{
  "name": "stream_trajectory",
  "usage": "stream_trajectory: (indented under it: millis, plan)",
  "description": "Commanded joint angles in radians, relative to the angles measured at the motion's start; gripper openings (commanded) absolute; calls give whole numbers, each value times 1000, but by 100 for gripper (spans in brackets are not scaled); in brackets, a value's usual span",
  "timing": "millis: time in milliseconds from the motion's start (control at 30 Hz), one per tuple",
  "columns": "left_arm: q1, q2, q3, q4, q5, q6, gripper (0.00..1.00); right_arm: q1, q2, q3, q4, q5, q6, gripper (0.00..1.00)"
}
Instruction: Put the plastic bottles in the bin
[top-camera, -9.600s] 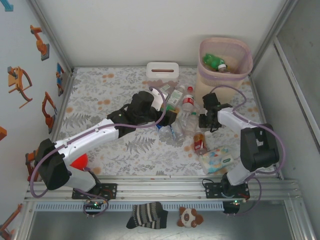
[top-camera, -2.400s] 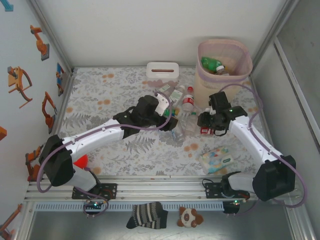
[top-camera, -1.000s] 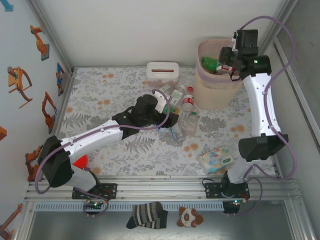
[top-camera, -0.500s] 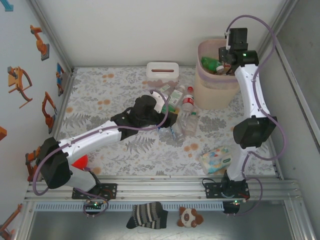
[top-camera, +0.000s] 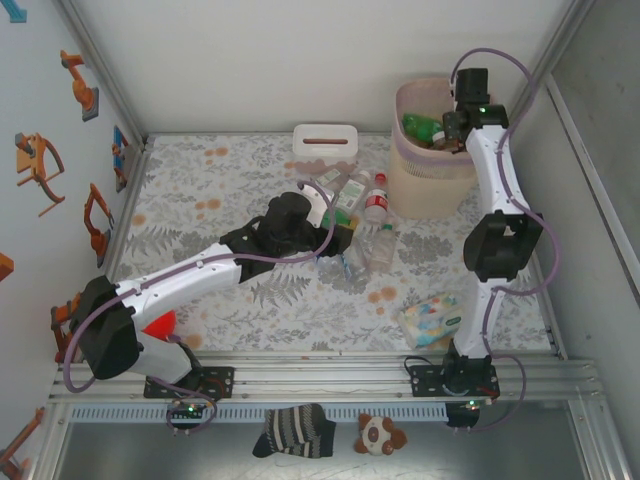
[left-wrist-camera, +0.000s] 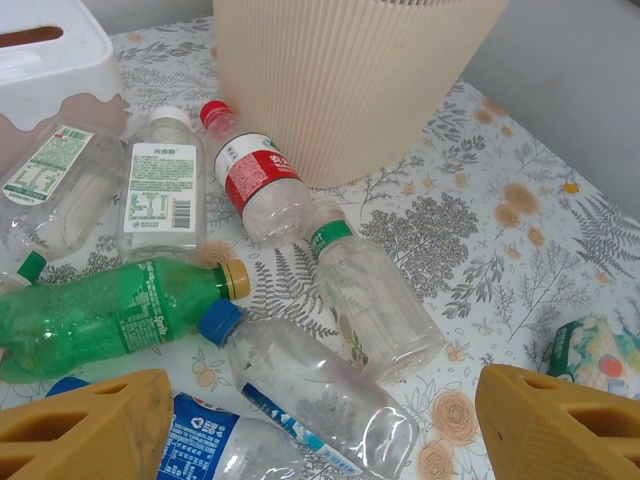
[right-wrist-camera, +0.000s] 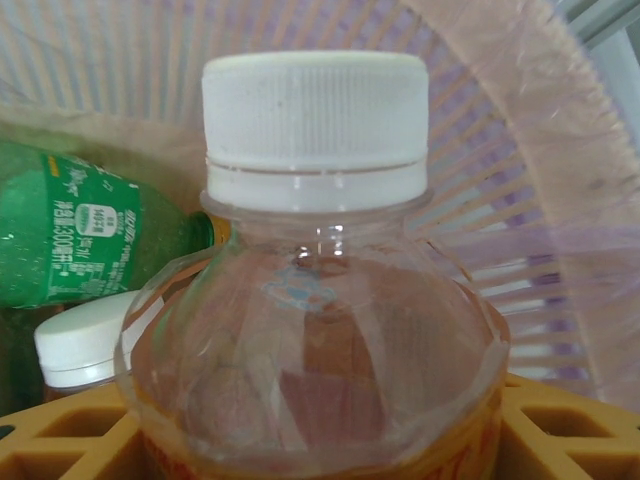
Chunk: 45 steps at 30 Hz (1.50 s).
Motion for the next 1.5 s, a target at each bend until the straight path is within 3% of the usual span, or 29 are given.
stream_trajectory:
  millis: [0,333,700,1467]
  plan:
    - [2,-25,-8,21,2,-18,79,-5,8,-29,-4,37,1,64]
    - [10,-30,-22,25,10,-26,79,-10,65,-86,-76,38,72,68]
    - [23,-44,-26,29,13,-27,79,-20,140,-43,-171,-55,153,73]
    - [31,-38,-20,42,25,-30,79,-20,-165,32,-220,-170,213,86]
